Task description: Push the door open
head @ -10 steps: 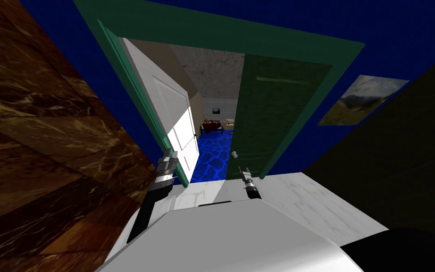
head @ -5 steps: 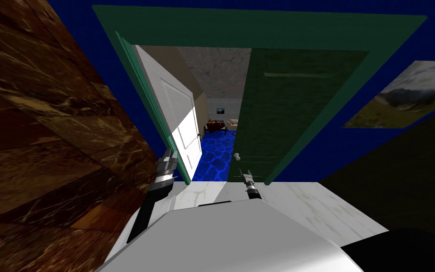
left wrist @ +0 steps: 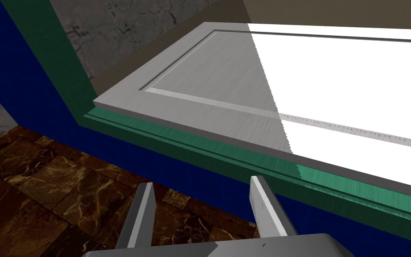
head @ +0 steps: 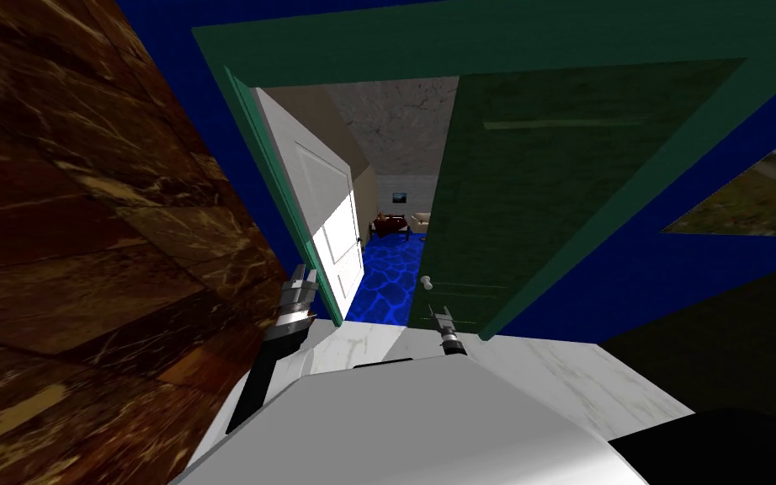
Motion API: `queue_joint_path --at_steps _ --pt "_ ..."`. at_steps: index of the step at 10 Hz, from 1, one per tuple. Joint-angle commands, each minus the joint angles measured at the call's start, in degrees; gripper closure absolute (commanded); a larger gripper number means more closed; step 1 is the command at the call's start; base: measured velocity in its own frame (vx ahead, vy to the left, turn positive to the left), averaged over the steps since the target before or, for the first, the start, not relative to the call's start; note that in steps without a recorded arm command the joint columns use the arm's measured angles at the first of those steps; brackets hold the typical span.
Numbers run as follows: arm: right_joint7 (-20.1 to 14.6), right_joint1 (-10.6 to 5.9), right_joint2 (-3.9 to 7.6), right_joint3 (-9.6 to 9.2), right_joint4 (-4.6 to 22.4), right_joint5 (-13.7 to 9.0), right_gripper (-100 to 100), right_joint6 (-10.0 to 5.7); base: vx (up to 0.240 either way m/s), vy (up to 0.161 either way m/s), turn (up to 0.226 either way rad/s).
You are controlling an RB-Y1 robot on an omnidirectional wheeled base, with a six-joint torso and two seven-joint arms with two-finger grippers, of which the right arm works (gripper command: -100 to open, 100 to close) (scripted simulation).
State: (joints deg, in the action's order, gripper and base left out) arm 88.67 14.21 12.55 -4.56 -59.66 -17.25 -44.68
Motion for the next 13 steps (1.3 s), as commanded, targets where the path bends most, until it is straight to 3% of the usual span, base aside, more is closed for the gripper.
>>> queue_joint_path --at_steps 1,2,11,12,13 --pt "1.8 -0.27 0.25 -0.03 1.78 -0.51 -100 -0.59 0.016 -0.062 0.199" --pt "1.1 0.03 0.11 -0.02 0.7 -0.31 -100 -0.2 0.008 -0.033 0.039" --pt "1.9 -1.19 -0.67 0.87 2.67 -0.63 -100 -0.73 0.175 -0.042 0.027" --pt "1.9 -1.19 -0.67 0.87 2.67 -0.63 100 -0.73 -0.01 -0.001 -0.008" --pt "1.9 -1.19 -0.67 0.87 2.67 -0.63 100 -0.73 -0.025 0.002 0.008"
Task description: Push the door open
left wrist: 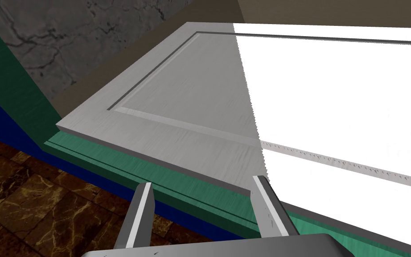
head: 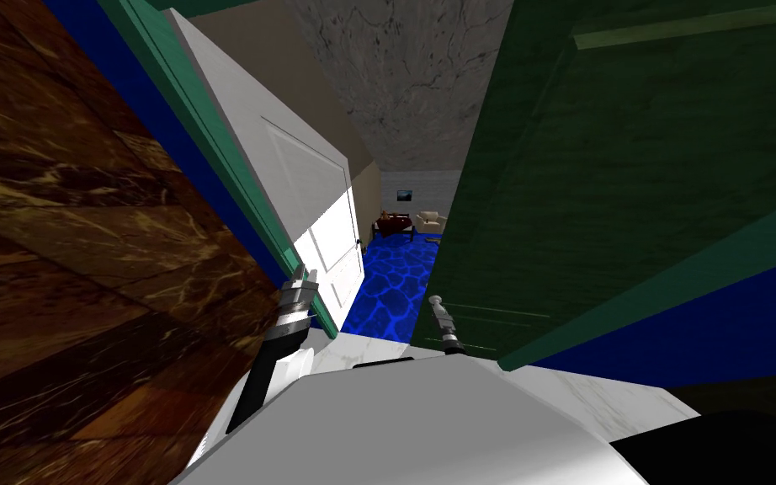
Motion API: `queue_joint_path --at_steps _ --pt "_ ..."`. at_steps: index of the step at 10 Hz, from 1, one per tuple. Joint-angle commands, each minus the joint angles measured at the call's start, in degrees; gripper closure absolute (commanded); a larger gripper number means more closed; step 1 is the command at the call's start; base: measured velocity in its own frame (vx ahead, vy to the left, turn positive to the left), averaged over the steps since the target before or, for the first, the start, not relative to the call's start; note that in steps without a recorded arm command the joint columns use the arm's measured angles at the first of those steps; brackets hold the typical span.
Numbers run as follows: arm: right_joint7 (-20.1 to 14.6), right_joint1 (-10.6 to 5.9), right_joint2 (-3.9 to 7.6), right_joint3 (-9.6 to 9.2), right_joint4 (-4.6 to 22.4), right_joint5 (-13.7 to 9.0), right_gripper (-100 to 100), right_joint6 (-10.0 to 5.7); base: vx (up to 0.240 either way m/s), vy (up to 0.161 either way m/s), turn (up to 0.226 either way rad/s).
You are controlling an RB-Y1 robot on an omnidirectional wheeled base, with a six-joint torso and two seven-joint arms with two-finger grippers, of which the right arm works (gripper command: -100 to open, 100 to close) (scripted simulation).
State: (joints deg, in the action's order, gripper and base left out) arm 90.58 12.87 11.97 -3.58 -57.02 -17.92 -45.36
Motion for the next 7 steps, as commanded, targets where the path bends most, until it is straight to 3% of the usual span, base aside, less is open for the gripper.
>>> queue_joint_path --at_steps 1,4,7 --pt "-0.01 0.16 -0.09 -0.11 0.02 0.04 100 -0.05 -0.013 0.001 0.011" --pt "-0.01 0.16 -0.09 -0.11 0.02 0.04 100 -0.05 0.0 0.0 0.0" --pt "-4.49 -0.43 -0.1 0.3 0.32 -0.43 100 -0.03 0.02 -0.003 0.003"
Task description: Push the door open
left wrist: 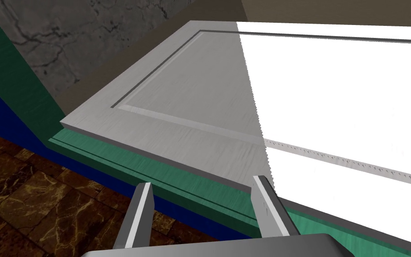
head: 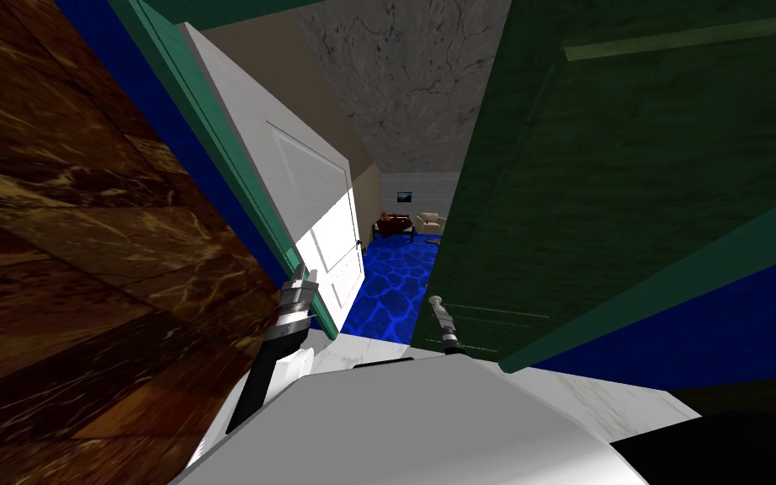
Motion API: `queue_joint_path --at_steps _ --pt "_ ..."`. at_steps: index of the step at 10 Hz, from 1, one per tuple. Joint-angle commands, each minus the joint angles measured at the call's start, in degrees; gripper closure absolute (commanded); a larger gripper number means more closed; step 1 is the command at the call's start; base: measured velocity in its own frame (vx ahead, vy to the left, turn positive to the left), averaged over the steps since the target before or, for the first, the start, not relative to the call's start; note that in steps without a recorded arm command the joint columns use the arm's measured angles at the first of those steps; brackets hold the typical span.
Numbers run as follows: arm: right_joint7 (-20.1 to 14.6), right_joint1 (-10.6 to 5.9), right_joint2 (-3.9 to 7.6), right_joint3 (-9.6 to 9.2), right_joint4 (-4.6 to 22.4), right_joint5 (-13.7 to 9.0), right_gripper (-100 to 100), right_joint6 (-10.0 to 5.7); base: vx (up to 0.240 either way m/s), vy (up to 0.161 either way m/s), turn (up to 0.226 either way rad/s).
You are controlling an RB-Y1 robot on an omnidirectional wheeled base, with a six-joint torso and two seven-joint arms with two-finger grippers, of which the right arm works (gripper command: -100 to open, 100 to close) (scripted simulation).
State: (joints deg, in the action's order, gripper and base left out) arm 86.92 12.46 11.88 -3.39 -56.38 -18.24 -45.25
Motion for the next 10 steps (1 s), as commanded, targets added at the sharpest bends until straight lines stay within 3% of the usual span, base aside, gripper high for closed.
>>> queue_joint_path --at_steps 1,10 --pt "-2.61 -0.17 -0.08 0.23 -0.17 -0.29 100 -0.19 0.016 -0.001 -0.001" --pt "-14.45 -1.26 -0.5 1.15 0.87 -1.65 100 -0.58 0.025 -0.004 0.004"
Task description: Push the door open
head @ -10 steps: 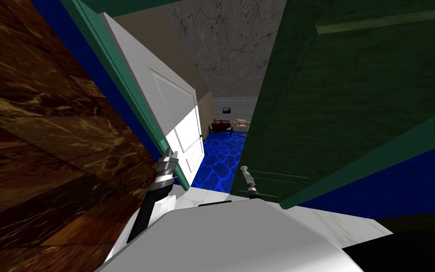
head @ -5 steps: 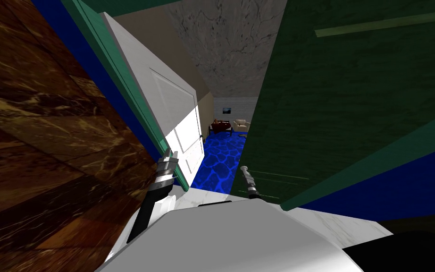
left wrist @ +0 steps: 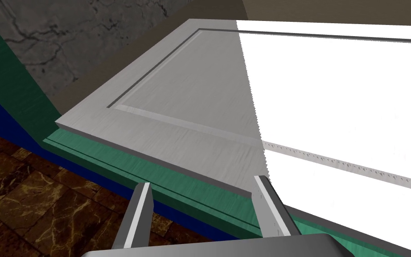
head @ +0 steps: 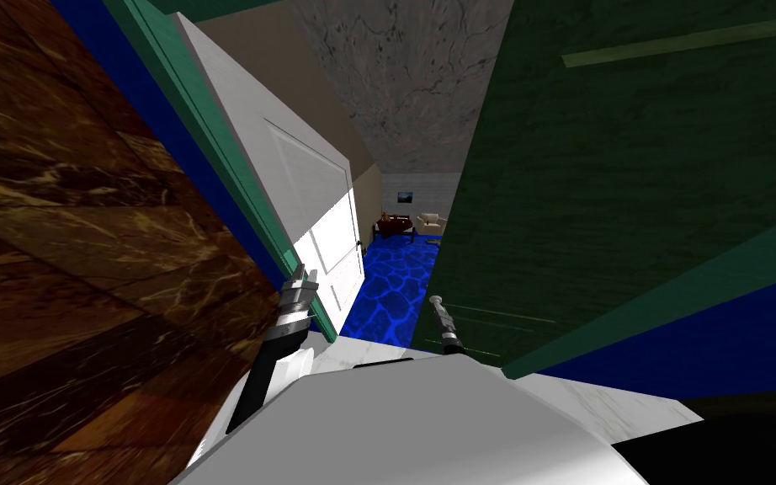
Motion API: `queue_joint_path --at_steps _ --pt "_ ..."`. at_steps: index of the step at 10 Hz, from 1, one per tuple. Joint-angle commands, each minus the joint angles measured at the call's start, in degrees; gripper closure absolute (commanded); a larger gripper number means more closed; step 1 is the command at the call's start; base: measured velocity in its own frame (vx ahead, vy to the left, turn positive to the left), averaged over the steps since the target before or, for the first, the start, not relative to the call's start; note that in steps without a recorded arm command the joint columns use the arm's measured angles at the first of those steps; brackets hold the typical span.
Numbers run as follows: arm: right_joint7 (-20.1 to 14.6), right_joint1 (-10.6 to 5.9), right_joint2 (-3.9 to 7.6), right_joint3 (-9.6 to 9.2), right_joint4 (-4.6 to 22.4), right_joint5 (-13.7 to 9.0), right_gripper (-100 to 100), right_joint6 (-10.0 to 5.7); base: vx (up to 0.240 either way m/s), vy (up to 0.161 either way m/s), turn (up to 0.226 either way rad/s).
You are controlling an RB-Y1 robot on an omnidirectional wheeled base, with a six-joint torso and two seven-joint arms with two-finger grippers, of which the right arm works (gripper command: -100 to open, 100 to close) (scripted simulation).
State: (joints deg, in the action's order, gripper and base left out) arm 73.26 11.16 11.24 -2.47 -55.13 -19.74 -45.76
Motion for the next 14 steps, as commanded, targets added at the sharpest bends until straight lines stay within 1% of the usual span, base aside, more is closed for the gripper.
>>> queue_joint_path --at_steps 1,3,4,5,6,7,8,10,11,12,13,14 --pt "-2.86 -0.18 0.05 0.43 -0.17 -0.43 100 -0.14 0.026 -0.006 0.003" --pt "-5.21 -0.4 -0.03 0.61 0.04 -0.71 100 -0.22 0.033 -0.007 0.005" --pt "-7.16 -0.67 -0.14 0.84 0.3 -1.05 100 -0.32 0.024 -0.004 0.004" --pt "-7.53 -0.67 -0.14 0.84 0.3 -1.05 100 -0.32 0.022 -0.003 0.004" --pt "-9.7 -0.95 -0.25 1.08 0.56 -1.4 100 -0.42 0.031 -0.004 0.001" --pt "-9.86 -0.95 -0.25 1.08 0.56 -1.4 100 -0.42 0.031 -0.008 0.003" --pt "-12.1 -1.23 -0.36 1.31 0.83 -1.74 100 -0.52 0.025 -0.011 0.009" --pt "-14.54 -1.51 -0.47 1.55 1.09 -2.09 100 -0.61 0.037 -0.005 0.003" --pt "-16.43 -1.8 -0.59 1.8 1.38 -2.46 100 -0.72 0.036 -0.008 0.006" --pt "-16.89 -1.8 -0.59 1.8 1.38 -2.46 100 -0.72 0.028 -0.007 0.004" --pt "-19.07 -2.13 -0.72 2.07 1.68 -2.86 100 -0.83 0.032 -0.007 0.001" --pt "-19.26 -2.13 -0.72 2.07 1.68 -2.86 100 -0.83 0.026 -0.009 -0.002"
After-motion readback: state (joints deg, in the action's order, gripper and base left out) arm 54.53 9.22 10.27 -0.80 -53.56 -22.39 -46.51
